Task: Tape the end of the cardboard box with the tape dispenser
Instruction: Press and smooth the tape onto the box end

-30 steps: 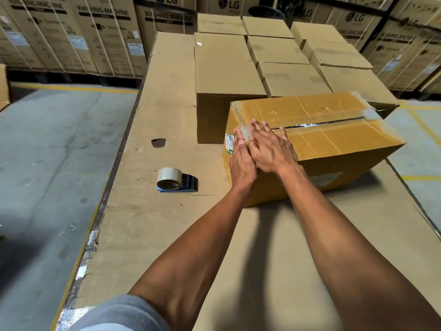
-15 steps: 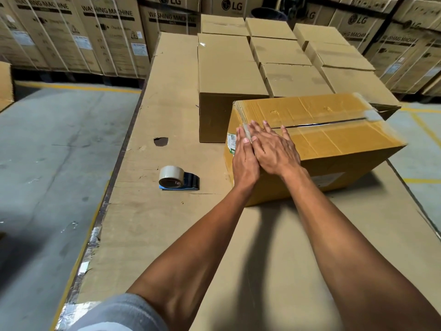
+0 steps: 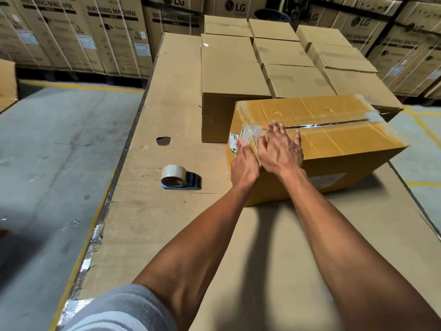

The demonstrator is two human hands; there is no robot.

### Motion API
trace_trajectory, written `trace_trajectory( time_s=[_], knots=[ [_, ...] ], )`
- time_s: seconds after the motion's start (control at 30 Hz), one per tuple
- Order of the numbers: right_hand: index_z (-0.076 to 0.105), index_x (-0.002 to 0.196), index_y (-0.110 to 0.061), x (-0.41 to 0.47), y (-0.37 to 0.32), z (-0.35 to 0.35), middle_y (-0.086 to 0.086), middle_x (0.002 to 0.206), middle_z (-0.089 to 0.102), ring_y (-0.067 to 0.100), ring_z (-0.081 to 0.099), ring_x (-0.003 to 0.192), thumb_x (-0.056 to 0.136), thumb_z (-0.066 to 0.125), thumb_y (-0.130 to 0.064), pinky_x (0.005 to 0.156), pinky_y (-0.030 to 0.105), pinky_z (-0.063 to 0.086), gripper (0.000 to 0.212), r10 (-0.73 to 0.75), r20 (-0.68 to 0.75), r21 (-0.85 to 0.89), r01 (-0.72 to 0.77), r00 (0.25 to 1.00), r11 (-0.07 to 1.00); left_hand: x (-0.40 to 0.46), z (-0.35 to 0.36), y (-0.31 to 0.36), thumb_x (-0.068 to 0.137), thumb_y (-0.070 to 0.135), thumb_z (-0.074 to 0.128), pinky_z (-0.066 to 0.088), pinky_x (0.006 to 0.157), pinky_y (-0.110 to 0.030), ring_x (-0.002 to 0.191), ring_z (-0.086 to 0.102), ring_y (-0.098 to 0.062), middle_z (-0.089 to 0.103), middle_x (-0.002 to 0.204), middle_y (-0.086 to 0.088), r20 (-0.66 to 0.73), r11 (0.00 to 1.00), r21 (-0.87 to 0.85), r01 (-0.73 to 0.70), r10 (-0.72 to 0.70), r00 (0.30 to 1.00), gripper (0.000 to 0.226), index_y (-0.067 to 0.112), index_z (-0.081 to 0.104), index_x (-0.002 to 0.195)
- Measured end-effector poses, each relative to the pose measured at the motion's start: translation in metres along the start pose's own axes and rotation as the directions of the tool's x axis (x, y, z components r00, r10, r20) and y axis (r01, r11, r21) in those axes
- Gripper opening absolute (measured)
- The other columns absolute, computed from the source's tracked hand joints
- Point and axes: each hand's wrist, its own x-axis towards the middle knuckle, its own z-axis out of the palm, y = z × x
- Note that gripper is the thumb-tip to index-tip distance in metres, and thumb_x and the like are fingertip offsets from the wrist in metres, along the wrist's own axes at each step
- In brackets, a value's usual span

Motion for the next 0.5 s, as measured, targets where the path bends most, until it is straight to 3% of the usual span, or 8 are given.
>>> trace_trajectory(
  time_s=[0.1, 0.17, 0.23, 0.33, 0.4, 0.5],
  knots=[
    [0.014, 0.169, -0.017, -0.005, 0.000, -0.001, 0.005, 0.176, 0.016, 0.023, 0.013, 0.164, 0.103, 0.014, -0.051, 0.131, 0.059, 0.000, 0.074, 0.004, -0.026, 0.005, -0.004, 1.000, 1.000, 0.003, -0.006, 0.003, 0.113, 0.047, 0.013, 0.033, 0.124, -0.052, 0.150, 0.047, -0.037, 0.050, 0.165, -0.015, 0.009, 0.990, 0.073, 0.118, -0.119, 0.993, 0.064, 0.020, 0.046, 0.162],
    [0.005, 0.170, -0.030, -0.008, 0.002, -0.002, 0.000, 0.177, 0.012, 0.023, 0.010, 0.164, 0.105, 0.017, -0.047, 0.131, 0.061, 0.000, 0.068, -0.082, -0.062, 0.008, 0.082, 0.995, 0.997, 0.001, -0.005, -0.001, 0.114, 0.043, 0.016, 0.029, 0.128, -0.050, 0.157, 0.039, -0.033, 0.038, 0.173, -0.010, -0.027, 0.995, 0.092, 0.033, -0.031, 0.999, 0.063, 0.017, 0.039, 0.166],
    [0.002, 0.168, -0.040, -0.010, 0.005, -0.003, -0.008, 0.177, 0.006, 0.020, 0.005, 0.164, 0.106, 0.015, -0.046, 0.131, 0.061, -0.001, 0.063, -0.177, -0.064, 0.007, 0.178, 0.982, 0.984, -0.003, -0.002, -0.008, 0.115, 0.044, 0.020, 0.021, 0.133, -0.041, 0.165, 0.025, -0.023, 0.021, 0.180, -0.002, -0.075, 0.987, 0.074, -0.145, 0.150, 0.986, 0.063, 0.018, 0.021, 0.173],
    [0.011, 0.167, -0.042, -0.006, 0.007, -0.003, -0.017, 0.175, 0.009, 0.017, 0.003, 0.164, 0.108, 0.012, -0.047, 0.131, 0.061, -0.001, 0.060, -0.224, 0.000, 0.017, 0.224, 0.975, 0.974, -0.004, 0.001, -0.015, 0.116, 0.045, 0.021, 0.017, 0.134, -0.033, 0.166, 0.016, -0.009, 0.018, 0.181, 0.006, -0.067, 0.924, 0.033, -0.381, 0.383, 0.921, 0.062, 0.023, 0.017, 0.174],
    [0.018, 0.167, -0.038, -0.004, 0.006, -0.002, -0.019, 0.174, 0.016, 0.018, 0.007, 0.164, 0.107, 0.009, -0.049, 0.131, 0.061, 0.000, 0.062, -0.206, 0.029, 0.026, 0.206, 0.978, 0.978, 0.000, 0.001, -0.017, 0.116, 0.047, 0.019, 0.016, 0.136, -0.035, 0.166, 0.014, -0.005, 0.018, 0.181, 0.008, -0.032, 0.904, -0.006, -0.427, 0.426, 0.904, 0.062, 0.024, 0.018, 0.174],
    [0.023, 0.168, -0.029, -0.002, 0.004, 0.001, -0.013, 0.174, 0.021, 0.021, 0.010, 0.164, 0.101, 0.006, -0.052, 0.131, 0.060, 0.003, 0.073, -0.132, 0.010, 0.034, 0.131, 0.991, 0.991, 0.000, 0.004, -0.019, 0.116, 0.047, 0.016, 0.019, 0.135, -0.037, 0.166, 0.020, -0.011, 0.020, 0.180, 0.007, -0.009, 0.940, -0.001, -0.342, 0.342, 0.940, 0.062, 0.026, 0.014, 0.174]
  ],
)
